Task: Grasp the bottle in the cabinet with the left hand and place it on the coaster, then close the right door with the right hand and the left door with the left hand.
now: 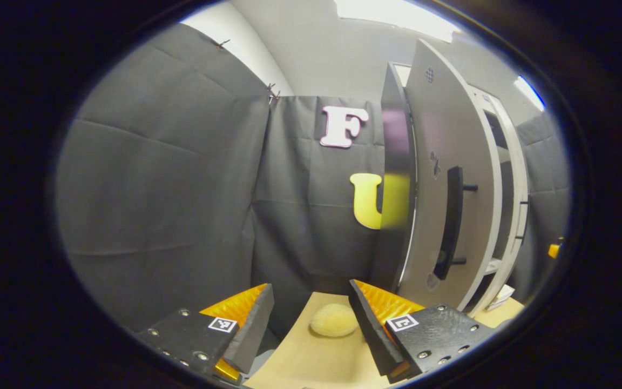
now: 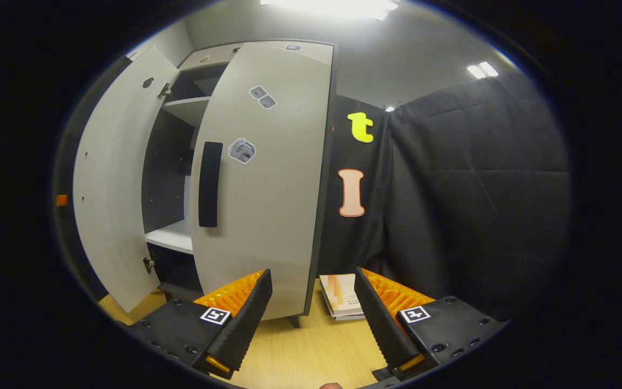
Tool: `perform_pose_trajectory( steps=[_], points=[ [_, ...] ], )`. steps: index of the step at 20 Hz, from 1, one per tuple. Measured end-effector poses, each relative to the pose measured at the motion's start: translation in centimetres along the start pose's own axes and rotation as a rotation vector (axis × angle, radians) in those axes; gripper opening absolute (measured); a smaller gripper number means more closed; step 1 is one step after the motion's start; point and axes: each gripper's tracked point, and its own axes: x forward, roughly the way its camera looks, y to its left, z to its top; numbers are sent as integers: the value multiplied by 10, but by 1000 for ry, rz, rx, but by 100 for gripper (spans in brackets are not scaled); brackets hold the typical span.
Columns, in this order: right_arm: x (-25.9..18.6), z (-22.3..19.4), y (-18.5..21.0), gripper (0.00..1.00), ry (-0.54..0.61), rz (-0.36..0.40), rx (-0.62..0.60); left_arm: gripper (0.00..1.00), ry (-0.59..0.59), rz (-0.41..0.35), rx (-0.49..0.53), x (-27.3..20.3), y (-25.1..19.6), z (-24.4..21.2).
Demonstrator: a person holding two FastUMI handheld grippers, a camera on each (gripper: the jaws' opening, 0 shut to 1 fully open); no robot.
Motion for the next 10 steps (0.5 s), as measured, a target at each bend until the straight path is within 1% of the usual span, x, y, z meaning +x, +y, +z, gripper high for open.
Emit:
perform_pose_trajectory(
  steps=[4, 10],
  points=[
    [-11, -14, -17, 98, 23, -21, 20, 86, -43, -34, 19, 14, -23, 29],
    [-27, -28, -47, 98, 43, -62, 47, 86, -77, -86, 53, 22, -60, 55]
  ],
)
